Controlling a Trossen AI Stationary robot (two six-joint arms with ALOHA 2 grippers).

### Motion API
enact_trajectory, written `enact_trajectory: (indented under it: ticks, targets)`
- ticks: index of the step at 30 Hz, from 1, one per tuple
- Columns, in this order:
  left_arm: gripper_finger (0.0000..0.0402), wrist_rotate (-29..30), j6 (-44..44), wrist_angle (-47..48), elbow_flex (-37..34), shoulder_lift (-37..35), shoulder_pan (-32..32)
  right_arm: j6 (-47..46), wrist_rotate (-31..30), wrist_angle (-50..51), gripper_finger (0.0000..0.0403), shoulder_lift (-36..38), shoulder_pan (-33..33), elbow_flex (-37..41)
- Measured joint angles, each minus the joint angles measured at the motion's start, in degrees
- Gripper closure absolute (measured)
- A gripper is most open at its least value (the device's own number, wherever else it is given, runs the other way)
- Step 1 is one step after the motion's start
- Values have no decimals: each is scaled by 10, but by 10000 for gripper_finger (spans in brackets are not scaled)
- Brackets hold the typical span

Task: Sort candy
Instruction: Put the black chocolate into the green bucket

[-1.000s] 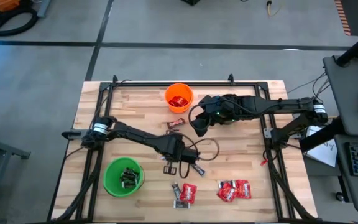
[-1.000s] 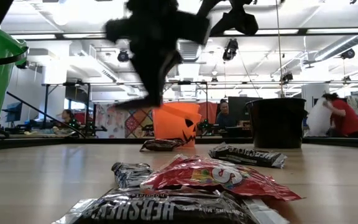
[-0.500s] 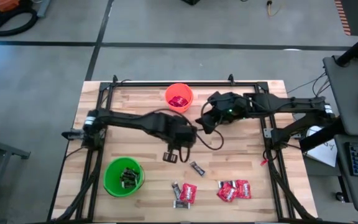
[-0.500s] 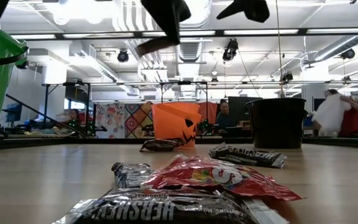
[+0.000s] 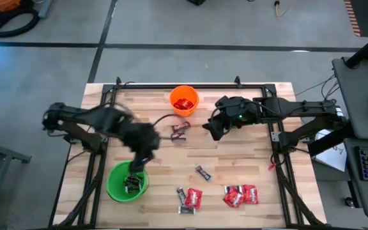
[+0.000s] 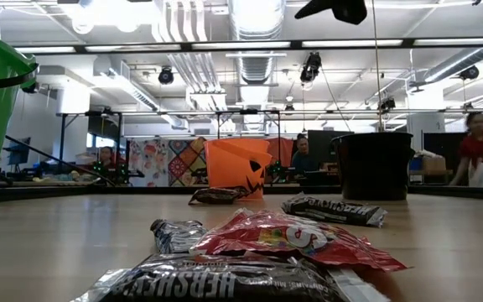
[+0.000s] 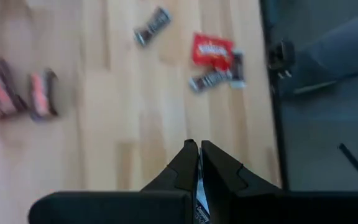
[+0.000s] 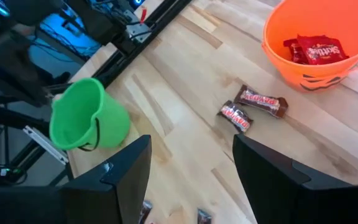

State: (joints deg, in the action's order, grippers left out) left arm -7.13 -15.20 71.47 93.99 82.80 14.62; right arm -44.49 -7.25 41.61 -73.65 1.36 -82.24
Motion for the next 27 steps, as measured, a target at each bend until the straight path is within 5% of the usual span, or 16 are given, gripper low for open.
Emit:
enact_trajectory:
  ticks: [7,14,27]
  targets:
    - [401,54,-157,-44,-160,-113,114,4,2,0,184,-11,6,0]
    - [401,71,-250,-130,-290,-136,162,9,2,-1,184,-30,8,0]
    - [399,42,-279,-137,-325,-109,176,0,17,1,184,-33,10,0]
